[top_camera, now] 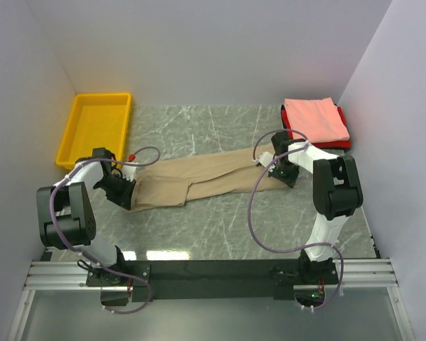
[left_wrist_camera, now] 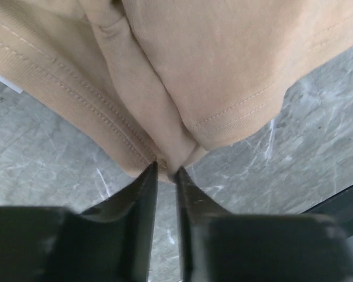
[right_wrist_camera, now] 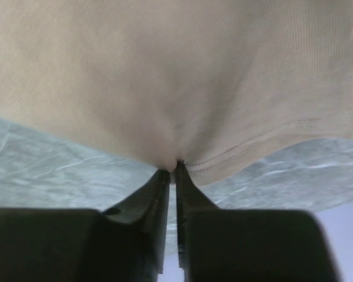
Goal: Fold and stack the t-shirts
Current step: Fold the tshirt
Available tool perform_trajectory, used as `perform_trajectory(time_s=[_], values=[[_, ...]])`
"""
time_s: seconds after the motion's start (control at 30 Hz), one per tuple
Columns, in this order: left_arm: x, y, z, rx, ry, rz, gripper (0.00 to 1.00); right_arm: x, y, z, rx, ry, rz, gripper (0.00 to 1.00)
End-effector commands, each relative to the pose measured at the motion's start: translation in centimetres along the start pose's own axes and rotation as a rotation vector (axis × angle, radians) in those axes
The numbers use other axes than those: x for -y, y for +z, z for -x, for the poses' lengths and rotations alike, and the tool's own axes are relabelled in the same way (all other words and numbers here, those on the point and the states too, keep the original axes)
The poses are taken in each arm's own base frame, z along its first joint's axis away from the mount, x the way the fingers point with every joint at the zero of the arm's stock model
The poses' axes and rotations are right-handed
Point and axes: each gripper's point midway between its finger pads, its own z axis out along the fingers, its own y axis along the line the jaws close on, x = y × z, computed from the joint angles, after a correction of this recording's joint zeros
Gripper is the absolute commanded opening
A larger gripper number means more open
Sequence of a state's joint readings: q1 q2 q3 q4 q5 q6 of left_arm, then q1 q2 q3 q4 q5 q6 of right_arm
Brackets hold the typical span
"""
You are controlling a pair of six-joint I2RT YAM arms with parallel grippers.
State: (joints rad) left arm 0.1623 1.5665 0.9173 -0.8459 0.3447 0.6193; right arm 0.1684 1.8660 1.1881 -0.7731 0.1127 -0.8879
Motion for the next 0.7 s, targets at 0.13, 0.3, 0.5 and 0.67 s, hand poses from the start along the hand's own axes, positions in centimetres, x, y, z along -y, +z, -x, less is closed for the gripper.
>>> perform_trajectory(time_s=[0.13, 0.3, 0.5, 0.67], values=[[0.0, -0.5, -1.3, -0.011, 0.023, -0.028, 0.01, 1.1, -0.2, -1.5, -0.037, -0.050, -0.102, 0.00], [-0.9, -1.1, -3.2, -0.053, 0.033, -0.034, 0.01, -0.1, -0.5, -3.3, -0.074, -0.066, -0.082, 0.00], [0.2, -3.0, -1.1, 0.027, 0.098, -0.097, 0.21, -1.3, -1.6, -2.3, -0.038, -0.087, -0.028, 0.14], [1.6, -7.3, 2.8, 0.198, 0.223, -0.102, 0.44, -2.0, -5.8, -0.3, 0.076, -0.072, 0.035, 0.47]])
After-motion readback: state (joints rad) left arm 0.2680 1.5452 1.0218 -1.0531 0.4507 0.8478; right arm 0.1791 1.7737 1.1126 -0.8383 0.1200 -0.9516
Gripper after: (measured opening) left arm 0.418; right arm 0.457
